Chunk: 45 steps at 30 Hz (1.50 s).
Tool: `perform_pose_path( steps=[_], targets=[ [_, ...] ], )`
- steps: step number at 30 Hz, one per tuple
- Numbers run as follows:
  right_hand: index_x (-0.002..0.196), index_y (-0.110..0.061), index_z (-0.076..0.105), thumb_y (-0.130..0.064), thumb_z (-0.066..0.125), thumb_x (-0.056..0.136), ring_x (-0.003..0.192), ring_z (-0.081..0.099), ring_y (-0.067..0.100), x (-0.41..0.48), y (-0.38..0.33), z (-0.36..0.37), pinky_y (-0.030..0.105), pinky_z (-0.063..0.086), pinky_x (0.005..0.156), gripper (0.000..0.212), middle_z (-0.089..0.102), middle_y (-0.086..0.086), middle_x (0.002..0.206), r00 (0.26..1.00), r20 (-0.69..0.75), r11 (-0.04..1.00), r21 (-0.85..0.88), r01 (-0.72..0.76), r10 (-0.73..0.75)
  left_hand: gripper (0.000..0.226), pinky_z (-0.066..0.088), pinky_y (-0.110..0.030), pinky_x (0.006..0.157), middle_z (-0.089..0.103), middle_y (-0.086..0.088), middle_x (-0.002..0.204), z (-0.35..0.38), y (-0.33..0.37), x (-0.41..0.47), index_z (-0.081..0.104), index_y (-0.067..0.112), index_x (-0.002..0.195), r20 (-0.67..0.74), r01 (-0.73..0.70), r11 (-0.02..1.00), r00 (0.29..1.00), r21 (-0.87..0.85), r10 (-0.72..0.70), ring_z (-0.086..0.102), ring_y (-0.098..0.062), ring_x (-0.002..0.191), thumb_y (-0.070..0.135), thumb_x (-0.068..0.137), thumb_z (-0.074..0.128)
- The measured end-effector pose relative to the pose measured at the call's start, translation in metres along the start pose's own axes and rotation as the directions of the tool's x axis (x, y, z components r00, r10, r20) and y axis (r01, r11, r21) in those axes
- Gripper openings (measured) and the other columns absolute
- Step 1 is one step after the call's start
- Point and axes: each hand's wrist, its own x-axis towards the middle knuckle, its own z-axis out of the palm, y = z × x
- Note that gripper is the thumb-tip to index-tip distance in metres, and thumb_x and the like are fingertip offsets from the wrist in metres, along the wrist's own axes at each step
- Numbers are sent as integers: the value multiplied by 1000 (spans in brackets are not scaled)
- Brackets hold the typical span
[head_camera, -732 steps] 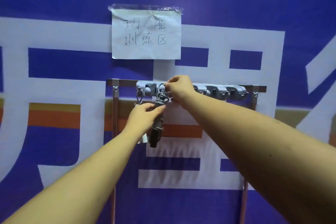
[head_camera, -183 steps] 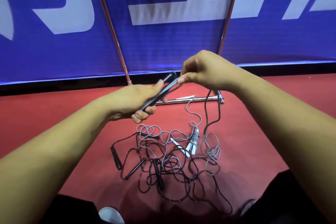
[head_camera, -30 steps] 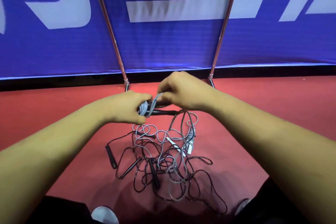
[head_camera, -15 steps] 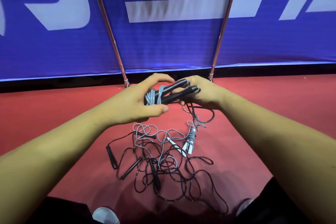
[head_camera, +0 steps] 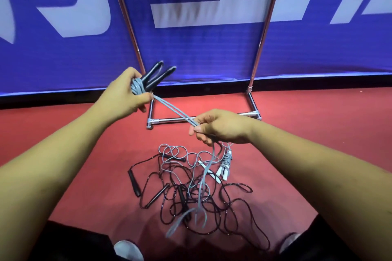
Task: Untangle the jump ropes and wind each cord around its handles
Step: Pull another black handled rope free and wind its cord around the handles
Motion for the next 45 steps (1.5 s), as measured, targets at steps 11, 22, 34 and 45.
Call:
perform_pose_path(
  steps=[11, 22, 34, 45],
  targets=[
    [95, 1, 64, 7, 40, 88, 42, 34, 12, -9, -53, 19, 22, 28, 46, 25, 42, 4, 56, 995, -98, 986, -158, -49, 34, 35, 40, -36, 66, 64, -19, 104, 21, -42, 8, 40, 14, 108, 64, -4, 577, 994, 817, -84, 63, -42, 90, 24, 84, 63],
    [84, -1, 72, -12, 67, 85, 50, 33, 16, -20, -60, -42, 23, 28, 45, 12, 45, 4, 58, 855, -493, 944, -329, -9, -163, 43, 34, -27, 53, 44, 5, 62, 76, 5, -31, 45, 29, 86, 599, -474, 743, 791, 472, 124, 44, -13, 59, 62, 77, 70],
    [87, -1, 68, -11, 61, 94, 50, 46, 15, -19, -26, -60, 23, 38, 51, 14, 51, 9, 64, 904, -421, 980, -199, -12, -74, 56, 49, -37, 51, 62, -9, 61, 59, 56, -54, 39, 45, 123, 409, -336, 942, 863, 24, 297, 54, -23, 48, 37, 79, 72],
    [88, -2, 62, -21, 53, 99, 54, 58, 19, 0, -8, -28, 27, 51, 58, 24, 50, 6, 59, 991, -116, 998, 21, -61, 63, 31, 38, -26, 41, 50, -2, 55, 40, 41, -25, 42, 20, 86, 108, -43, 993, 993, -112, 56, 44, -19, 41, 18, 85, 73]
  ],
)
